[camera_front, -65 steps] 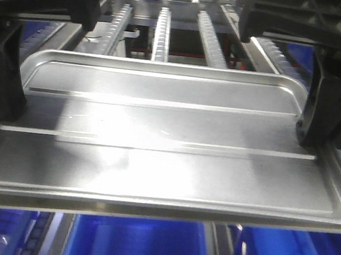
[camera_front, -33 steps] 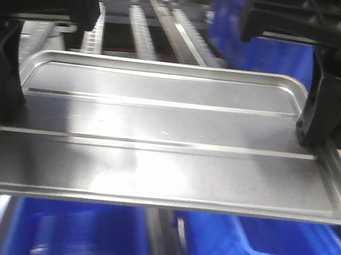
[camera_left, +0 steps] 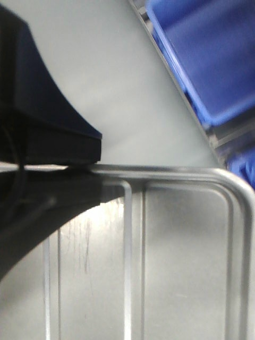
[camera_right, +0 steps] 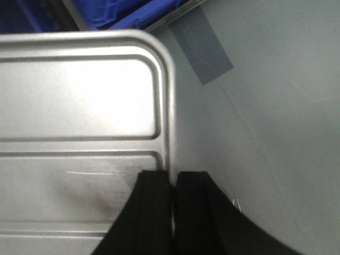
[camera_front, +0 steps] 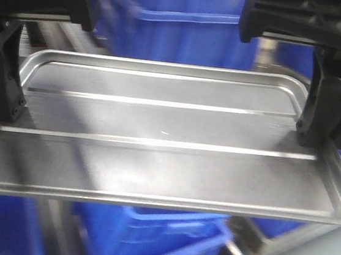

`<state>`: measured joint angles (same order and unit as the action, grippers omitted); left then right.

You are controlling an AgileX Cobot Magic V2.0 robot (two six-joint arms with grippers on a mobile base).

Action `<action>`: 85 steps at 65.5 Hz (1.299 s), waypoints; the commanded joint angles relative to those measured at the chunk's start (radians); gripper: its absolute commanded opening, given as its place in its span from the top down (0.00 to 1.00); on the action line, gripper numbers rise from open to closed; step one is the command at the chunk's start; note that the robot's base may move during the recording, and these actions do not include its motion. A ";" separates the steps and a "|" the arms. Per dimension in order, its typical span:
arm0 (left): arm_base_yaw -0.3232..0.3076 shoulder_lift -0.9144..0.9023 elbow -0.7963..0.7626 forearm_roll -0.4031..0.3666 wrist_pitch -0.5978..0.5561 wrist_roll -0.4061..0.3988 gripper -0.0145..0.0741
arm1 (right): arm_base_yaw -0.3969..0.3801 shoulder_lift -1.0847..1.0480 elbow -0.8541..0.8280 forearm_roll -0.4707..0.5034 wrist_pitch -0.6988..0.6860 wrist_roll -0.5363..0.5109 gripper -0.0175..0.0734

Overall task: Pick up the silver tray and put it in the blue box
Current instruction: 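Hold the tray level in both grippers while the base drives away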

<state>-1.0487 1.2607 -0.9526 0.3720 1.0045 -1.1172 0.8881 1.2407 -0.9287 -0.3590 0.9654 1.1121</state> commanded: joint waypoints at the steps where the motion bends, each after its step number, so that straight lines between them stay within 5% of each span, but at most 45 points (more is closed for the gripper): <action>1: 0.001 -0.027 -0.025 0.025 -0.017 -0.006 0.84 | -0.001 -0.029 -0.024 -0.046 -0.021 -0.001 0.75; 85: 0.001 -0.027 -0.025 0.025 -0.017 -0.006 0.84 | -0.001 -0.029 -0.024 -0.046 -0.020 -0.001 0.75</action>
<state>-1.0487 1.2607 -0.9526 0.3720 1.0027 -1.1172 0.8881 1.2400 -0.9287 -0.3590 0.9690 1.1121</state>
